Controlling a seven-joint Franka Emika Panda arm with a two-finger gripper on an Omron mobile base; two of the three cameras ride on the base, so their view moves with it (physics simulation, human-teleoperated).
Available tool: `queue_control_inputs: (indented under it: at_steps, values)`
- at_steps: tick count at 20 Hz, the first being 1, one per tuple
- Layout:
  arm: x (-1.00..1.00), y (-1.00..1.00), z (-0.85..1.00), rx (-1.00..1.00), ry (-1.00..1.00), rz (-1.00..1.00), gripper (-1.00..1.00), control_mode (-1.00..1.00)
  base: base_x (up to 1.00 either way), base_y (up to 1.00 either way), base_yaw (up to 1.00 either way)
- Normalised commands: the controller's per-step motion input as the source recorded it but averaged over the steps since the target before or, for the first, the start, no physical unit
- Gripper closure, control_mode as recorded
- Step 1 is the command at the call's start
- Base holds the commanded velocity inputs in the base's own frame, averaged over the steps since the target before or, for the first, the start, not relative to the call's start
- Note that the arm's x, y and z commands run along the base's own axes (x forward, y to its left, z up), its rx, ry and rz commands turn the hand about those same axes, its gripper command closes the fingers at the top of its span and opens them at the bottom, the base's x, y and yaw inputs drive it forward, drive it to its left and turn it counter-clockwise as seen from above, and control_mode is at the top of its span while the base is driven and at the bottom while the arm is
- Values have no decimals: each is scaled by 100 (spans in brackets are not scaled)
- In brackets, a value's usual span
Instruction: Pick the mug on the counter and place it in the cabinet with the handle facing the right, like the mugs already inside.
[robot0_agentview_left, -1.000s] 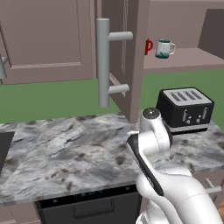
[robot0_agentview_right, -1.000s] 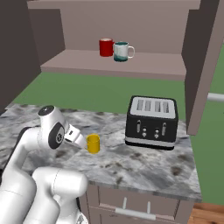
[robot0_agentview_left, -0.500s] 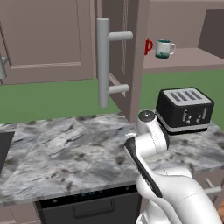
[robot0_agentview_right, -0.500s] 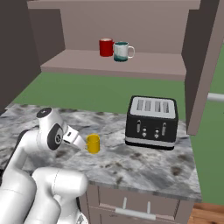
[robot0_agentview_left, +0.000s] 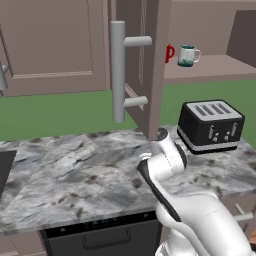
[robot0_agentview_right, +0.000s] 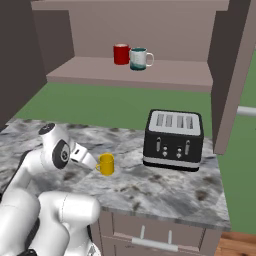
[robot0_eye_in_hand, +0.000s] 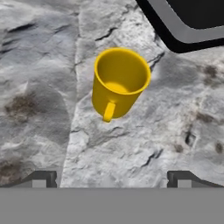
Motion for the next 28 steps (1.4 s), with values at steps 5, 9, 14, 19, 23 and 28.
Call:
queue_control_inputs:
  at_steps: [5, 9, 14, 19, 23, 28]
  values:
    - [7, 0, -34, -7, -2, -2, -100, -100, 0, 0, 0]
    - [1, -3, -38, -4, -2, -3, -100, -100, 0, 0, 0]
    - [0, -22, -29, 0, -5, -2, -100, -100, 0, 0, 0]
    - [1, -43, -27, 0, -4, 0, -100, -100, 0, 0, 0]
    - [2, -35, -32, 0, -3, 0, -100, -100, 0, 0, 0]
    - [2, -12, -38, 0, -1, 0, -100, -100, 0, 0, 0]
